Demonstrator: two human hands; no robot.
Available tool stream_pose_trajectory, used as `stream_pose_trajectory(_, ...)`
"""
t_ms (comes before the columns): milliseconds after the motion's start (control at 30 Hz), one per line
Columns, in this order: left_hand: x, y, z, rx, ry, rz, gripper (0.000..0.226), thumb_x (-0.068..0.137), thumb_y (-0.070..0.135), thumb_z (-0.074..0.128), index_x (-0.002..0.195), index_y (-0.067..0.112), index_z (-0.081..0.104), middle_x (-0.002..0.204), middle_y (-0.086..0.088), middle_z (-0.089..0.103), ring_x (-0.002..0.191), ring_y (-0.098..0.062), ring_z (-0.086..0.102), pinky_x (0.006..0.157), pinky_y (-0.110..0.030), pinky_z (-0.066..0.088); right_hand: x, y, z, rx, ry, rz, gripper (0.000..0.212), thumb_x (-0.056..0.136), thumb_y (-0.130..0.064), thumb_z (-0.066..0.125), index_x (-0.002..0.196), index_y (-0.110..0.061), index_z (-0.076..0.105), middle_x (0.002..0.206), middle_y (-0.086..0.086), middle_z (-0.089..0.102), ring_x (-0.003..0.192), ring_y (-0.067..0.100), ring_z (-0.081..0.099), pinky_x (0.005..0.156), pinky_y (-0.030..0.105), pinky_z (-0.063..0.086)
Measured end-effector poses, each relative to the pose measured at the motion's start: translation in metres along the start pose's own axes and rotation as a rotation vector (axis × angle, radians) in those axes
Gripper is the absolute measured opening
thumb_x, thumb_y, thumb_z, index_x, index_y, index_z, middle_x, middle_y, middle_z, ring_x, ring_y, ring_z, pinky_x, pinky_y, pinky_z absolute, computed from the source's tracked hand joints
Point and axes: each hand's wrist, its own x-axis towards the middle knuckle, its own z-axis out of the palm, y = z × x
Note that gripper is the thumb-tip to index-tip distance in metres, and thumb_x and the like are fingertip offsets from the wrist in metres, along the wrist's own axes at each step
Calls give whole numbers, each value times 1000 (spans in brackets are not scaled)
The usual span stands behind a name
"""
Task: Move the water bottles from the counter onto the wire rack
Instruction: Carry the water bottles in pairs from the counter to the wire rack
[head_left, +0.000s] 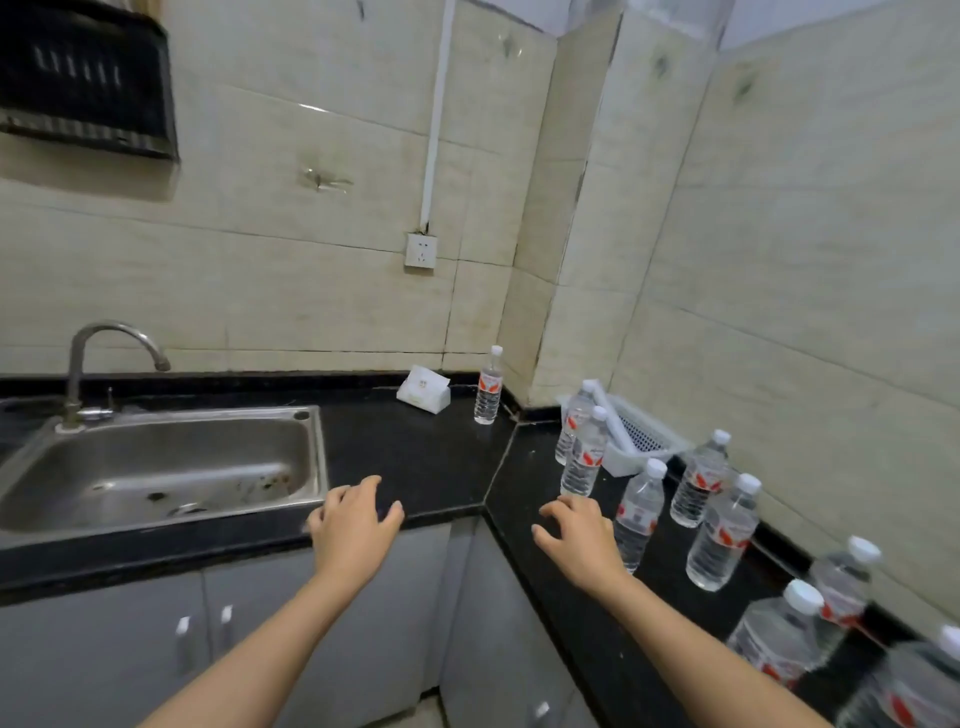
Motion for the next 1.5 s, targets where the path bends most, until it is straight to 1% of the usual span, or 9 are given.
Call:
stream_pose_trajectory(200, 122, 16, 28, -46, -93, 138, 47, 90, 37, 47, 133, 18, 43, 132, -6, 54, 133, -23, 33, 106, -44, 26, 85, -3, -12, -43, 88, 149, 38, 88, -39, 50, 120, -19, 58, 129, 2, 51, 123, 19, 39, 100, 37, 37)
stream_pose_trajectory(300, 166, 14, 45, -58, -138, 176, 47, 90, 37, 47, 133, 18, 43, 133, -5, 54, 132, -23, 33, 106, -44, 27, 105, -7, 4, -23, 59, 215, 40, 89, -39, 51, 123, -19, 55, 132, 1, 48, 124, 18, 38, 102, 34, 37)
stream_pose_trajectory(633, 228, 23, 120, -12, -341, 232, 48, 91, 37, 46, 134, 17, 42, 135, -4, 52, 132, -23, 34, 106, -42, 28, 158, 6, 46, 119, 37, 379, 47, 89, -34, 54, 131, -15, 45, 134, 4, 47, 126, 18, 39, 104, 26, 32)
stream_pose_trajectory(900, 305, 43, 158, 56, -286, 293, 50, 90, 40, 47, 135, 19, 40, 136, -2, 51, 132, -21, 33, 105, -42, 28, 258, 39, 82, 343, 54, 417, 54, 87, -31, 59, 134, -14, 40, 137, 7, 45, 127, 18, 41, 104, 26, 32)
stream_pose_trajectory(1133, 385, 77, 203, 109, -249, 214, 52, 89, 38, 49, 135, 17, 39, 136, -5, 50, 129, -25, 38, 103, -42, 33, 367, 80, 104, 630, 277, 584, 71, 84, -18, 65, 141, -5, 25, 147, 16, 29, 136, 26, 28, 112, 33, 23)
stream_pose_trajectory(1233, 398, 86, 228, 50, -254, 146, 56, 87, 35, 53, 136, 15, 36, 135, -9, 50, 125, -28, 42, 101, -45, 37, 402, 99, 110, 704, 416, 678, 79, 80, -11, 68, 142, -4, 20, 149, 19, 21, 137, 28, 20, 112, 32, 19)
stream_pose_trajectory(1333, 400, 87, 252, -10, -299, 91, 67, 85, 31, 57, 142, 13, 26, 140, -10, 45, 127, -30, 41, 101, -47, 38, 426, 113, 120, 826, 460, 832, 90, 77, -6, 70, 145, -6, 11, 153, 20, 7, 141, 30, 12, 113, 34, 16)
stream_pose_trajectory(1400, 401, 86, 268, -1, -331, 72, 73, 85, 31, 58, 145, 14, 21, 145, -10, 40, 130, -30, 38, 102, -46, 35, 434, 121, 132, 840, 469, 907, 95, 77, -6, 70, 147, -9, 6, 154, 19, 1, 143, 32, 7, 115, 37, 13)
stream_pose_trajectory(1500, 412, 86, 284, -11, -365, 56, 76, 86, 33, 57, 146, 16, 14, 149, -10, 34, 134, -30, 34, 104, -46, 33, 444, 131, 144, 815, 526, 967, 99, 74, -5, 72, 147, -14, 5, 153, 20, 4, 141, 35, 9, 117, 45, 14)
